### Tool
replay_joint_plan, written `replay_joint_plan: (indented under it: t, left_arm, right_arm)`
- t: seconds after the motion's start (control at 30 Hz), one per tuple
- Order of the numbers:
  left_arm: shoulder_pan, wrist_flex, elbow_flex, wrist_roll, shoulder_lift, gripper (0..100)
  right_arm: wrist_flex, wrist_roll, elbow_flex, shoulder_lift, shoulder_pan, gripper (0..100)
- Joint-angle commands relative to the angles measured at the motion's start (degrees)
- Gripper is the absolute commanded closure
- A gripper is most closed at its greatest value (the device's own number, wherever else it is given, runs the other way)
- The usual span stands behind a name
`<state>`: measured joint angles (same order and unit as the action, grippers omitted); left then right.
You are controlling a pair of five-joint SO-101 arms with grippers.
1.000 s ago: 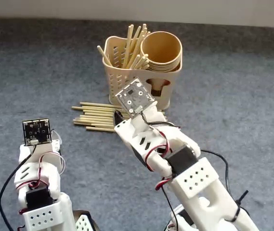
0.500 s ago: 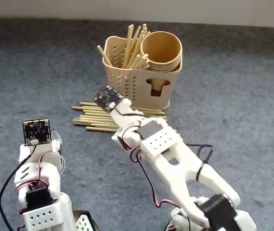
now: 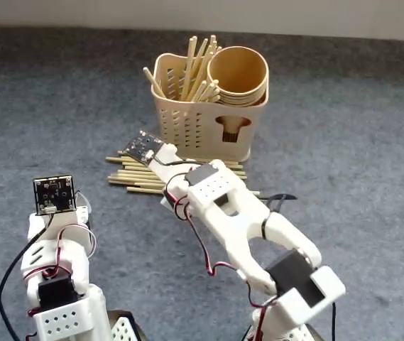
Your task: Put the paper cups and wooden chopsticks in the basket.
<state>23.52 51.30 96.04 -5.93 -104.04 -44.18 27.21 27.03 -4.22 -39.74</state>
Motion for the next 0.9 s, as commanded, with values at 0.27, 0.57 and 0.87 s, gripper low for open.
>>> replay_joint_plan:
  t: [0.27,0.57,0.87]
  left_arm:
    - [0.1,0.2,1.1,0.3,-0.7,86]
    - [0.1,0.2,1.1,0.3,-0.7,86]
    - [0.1,0.2,1.1,0.3,-0.7,86]
  right_arm:
    - [-0.8,1.1,-8.6,-5.8,2.4,90.1]
    - [-11.5,1.1,-8.9,-5.9,-0.4,90.1]
    - [-12.4,1.1,-8.9,-5.5,0.0,90.1]
